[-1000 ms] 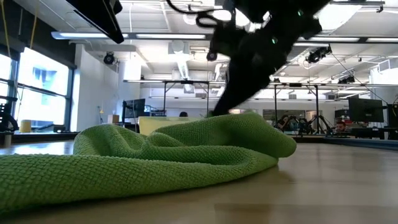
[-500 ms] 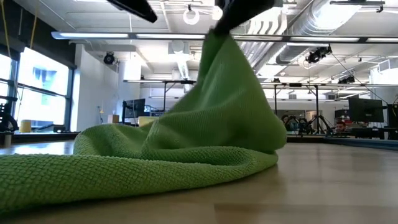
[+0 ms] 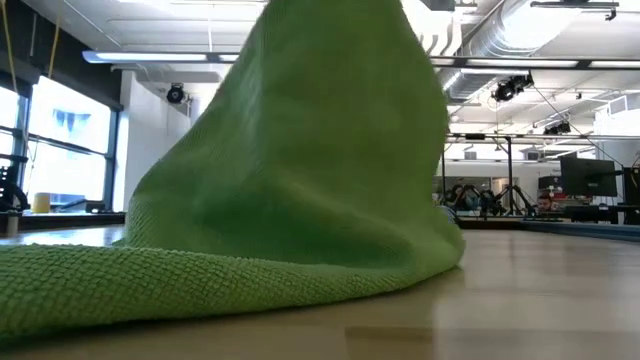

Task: Roll microfiber towels into tight, uniform cylinder then place into a basket
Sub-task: Roll the green microfiber towel

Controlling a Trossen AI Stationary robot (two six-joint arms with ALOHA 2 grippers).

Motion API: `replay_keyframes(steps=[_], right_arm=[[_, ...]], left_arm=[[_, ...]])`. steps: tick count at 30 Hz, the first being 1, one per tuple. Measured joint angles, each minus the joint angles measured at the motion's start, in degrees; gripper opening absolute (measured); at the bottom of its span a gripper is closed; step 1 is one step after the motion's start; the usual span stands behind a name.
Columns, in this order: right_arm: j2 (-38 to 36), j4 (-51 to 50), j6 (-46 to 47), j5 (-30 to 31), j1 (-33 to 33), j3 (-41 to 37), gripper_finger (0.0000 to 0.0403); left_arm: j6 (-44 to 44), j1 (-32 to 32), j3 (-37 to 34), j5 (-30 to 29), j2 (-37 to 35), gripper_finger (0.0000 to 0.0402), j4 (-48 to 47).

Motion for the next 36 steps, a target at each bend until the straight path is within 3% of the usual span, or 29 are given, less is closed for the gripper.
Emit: replay_keyframes(steps=[10, 16, 23, 26, 31, 36], right_arm=[[0.1, -1.9, -8.4, 0.6, 2.4, 8.5, 0.0], [0.1, -7.6, -9.2, 12.4, 2.0, 13.8, 0.0], [0.1, -7.5, -9.4, 22.9, -1.2, 14.5, 0.0], [0.4, -8.3, -5.7, 22.4, -2.4, 14.5, 0.0], [1.3, -15.3, 1.7, 11.1, -1.9, 14.5, 0.0], [3.8, -22.1, 7.4, 10.8, -0.5, 14.4, 0.0]], left_arm=[[2.9, 0.0, 0.0, 0.3, 0.0, 0.0147, 2.3], [0.7, -0.4, 0.0, 7.2, 0.0, 0.0147, 2.3], [0.4, -1.2, 0.0, 13.3, 1.1, 0.0147, 6.7], [0.5, -1.2, 0.1, 11.3, 1.7, 0.0147, 8.6], [-0.1, -1.2, 0.0, 0.6, 1.7, 0.0147, 5.5], [2.6, -2.4, 0.0, -3.9, 1.4, 0.0147, 7.0]])
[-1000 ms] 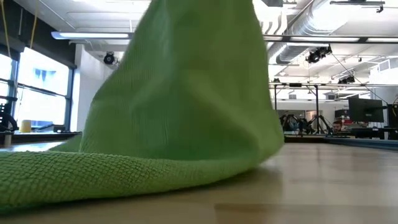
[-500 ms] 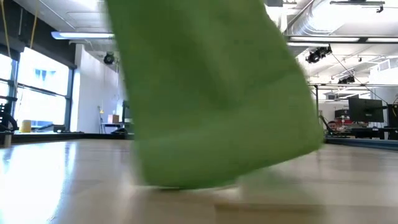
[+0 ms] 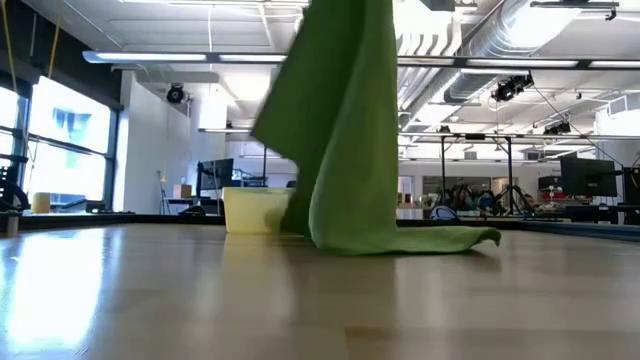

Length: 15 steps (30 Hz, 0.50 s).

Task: Roll microfiber towels into tight, uniform cylinder then place into a basket
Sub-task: Roll the green microfiber towel

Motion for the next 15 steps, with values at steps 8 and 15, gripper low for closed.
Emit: replay_keyframes(steps=[8, 15], right_arm=[[4.4, -0.1, 0.0, 0.1, 0.1, 0.0, 0.0], [4.9, 0.9, -1.5, 1.7, 0.1, 0.0, 0.0]], left_arm=[[-2.9, 1.3, 0.0, 0.3, 1.1, 0.0147, 0.7], [-5.5, 2.7, 0.0, 0.4, 4.4, 0.0147, 0.1]])
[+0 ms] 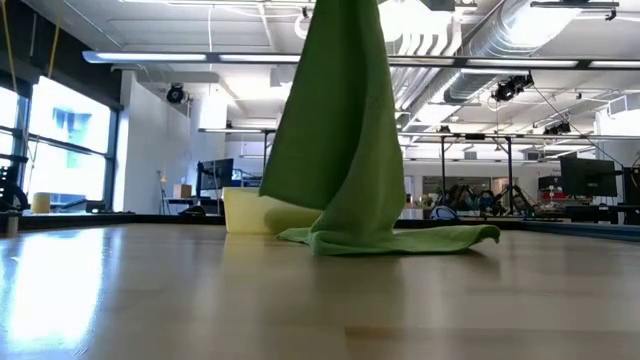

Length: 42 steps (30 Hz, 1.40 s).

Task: Roll microfiber towels into tight, uniform cylinder then place into a basket
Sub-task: Roll the green microfiber towel

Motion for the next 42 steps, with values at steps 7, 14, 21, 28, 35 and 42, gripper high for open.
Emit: replay_keyframes(steps=[7, 14, 21, 28, 35, 42], right_arm=[[0.0, -0.8, 0.4, 0.0, 0.0, 0.0, 0.0], [0.0, -0.8, 0.4, 0.0, -0.1, 0.0, 0.0], [0.0, -0.6, 0.5, 0.0, -0.1, 0.0, 0.0], [0.0, 0.3, 0.6, 0.1, -0.1, 0.0, 0.0], [0.0, 0.2, 2.0, 0.2, -0.1, 0.0, 0.0], [0.0, 0.0, 2.0, 0.2, -0.3, 0.0, 0.0]], left_arm=[[-0.9, -0.9, 0.0, -6.2, 0.4, 0.0147, -2.0], [-6.0, -2.1, 0.0, -12.6, 0.5, 0.0147, -6.0], [-15.2, -0.1, 0.0, -8.4, 3.5, 0.0147, -12.1], [-20.8, 0.8, 0.1, -7.8, 9.8, 0.0147, -12.8], [-25.6, 0.3, -0.9, -7.9, 12.9, 0.0147, -13.5], [-29.6, 0.0, -4.6, -8.3, 13.1, 0.0114, -9.9]])
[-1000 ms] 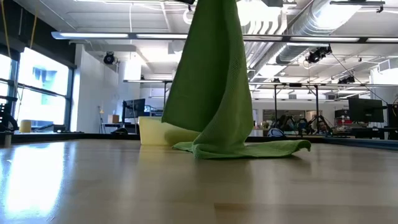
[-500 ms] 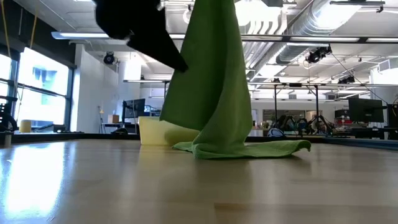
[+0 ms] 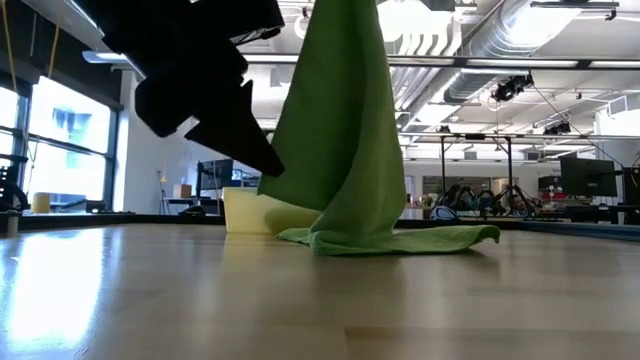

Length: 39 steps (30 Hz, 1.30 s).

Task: Roll microfiber towels into tight, uniform cylinder then place into a basket
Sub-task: Roll the green microfiber towel

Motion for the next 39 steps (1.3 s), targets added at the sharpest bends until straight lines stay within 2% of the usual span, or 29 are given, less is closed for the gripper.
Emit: replay_keyframes(steps=[9, 12, 16, 20, 24, 34, 37, 39], right_arm=[[0.0, 0.5, 0.1, 0.0, 0.0, 0.0, 0.0], [0.0, 0.6, 3.3, 0.0, 0.0, 0.0, 0.0], [0.0, 1.3, 15.3, -0.1, -0.5, -0.5, 0.0], [0.0, 5.9, 20.8, 1.4, -0.6, -6.1, 0.0], [0.1, 19.8, 22.4, 0.9, -0.9, -16.4, 0.0], [0.3, 73.5, 26.6, -1.4, -0.9, -45.2, 0.0], [1.3, 84.6, 31.1, -1.5, -0.9, -51.8, 0.0], [2.1, 88.4, 33.8, -2.2, -0.9, -54.7, 0.0001]], left_arm=[[-1.0, 0.5, -2.0, 1.5, 0.0, 0.0008, 3.6], [-1.0, 0.5, -2.1, 3.9, 0.0, 0.0005, 3.4], [-1.4, -1.1, -2.1, 7.7, -1.1, 0.0002, 1.8], [-3.4, -3.9, -2.1, 10.0, -4.1, 0.0001, -1.6], [-5.9, -7.1, -2.1, 10.1, -8.4, 0.0001, -6.1], [-19.6, -12.9, -2.2, 19.1, -10.8, 0.0, -21.8], [-23.9, -13.3, -2.1, 18.8, -10.7, 0.0, -26.4], [-26.0, -13.5, -2.1, 17.6, -10.6, 0.0, -28.0]])
